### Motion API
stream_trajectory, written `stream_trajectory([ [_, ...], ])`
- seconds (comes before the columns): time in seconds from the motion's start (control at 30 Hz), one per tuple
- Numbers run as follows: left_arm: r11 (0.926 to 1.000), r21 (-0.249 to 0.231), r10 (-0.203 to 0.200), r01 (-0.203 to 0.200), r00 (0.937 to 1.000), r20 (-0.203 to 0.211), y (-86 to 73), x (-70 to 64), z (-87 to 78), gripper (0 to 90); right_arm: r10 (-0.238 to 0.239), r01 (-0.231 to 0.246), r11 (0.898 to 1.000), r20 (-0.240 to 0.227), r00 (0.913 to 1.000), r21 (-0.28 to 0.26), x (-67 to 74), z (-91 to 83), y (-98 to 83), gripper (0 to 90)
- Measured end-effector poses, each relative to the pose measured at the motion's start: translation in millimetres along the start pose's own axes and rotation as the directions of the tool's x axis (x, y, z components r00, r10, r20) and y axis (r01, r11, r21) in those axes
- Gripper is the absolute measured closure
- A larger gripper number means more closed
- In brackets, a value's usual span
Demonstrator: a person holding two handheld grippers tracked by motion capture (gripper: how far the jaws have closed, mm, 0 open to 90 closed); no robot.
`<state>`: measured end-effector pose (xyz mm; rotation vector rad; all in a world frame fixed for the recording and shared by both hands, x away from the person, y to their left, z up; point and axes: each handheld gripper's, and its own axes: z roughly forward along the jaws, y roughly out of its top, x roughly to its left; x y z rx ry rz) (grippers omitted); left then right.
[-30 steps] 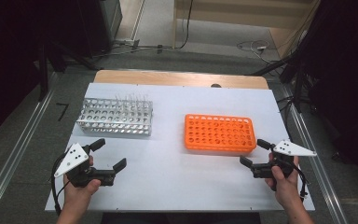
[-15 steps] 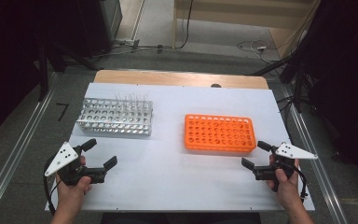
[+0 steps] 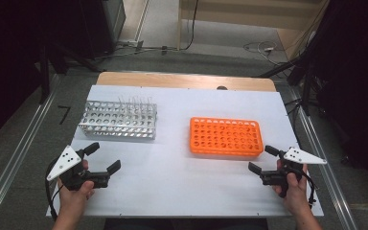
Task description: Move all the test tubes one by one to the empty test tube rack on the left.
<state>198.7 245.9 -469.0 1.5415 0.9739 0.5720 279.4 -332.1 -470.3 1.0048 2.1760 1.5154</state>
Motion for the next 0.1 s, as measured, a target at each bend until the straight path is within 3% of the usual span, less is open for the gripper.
stream_trajectory([
  [0.1,1.0,-0.001,-0.001,0.001,1.0,0.001,0.3,-0.3,0.5,0.0,-0.001,0.001,1.0,0.001,1.0,0.0,-0.2,-0.2,0.0,0.0],
])
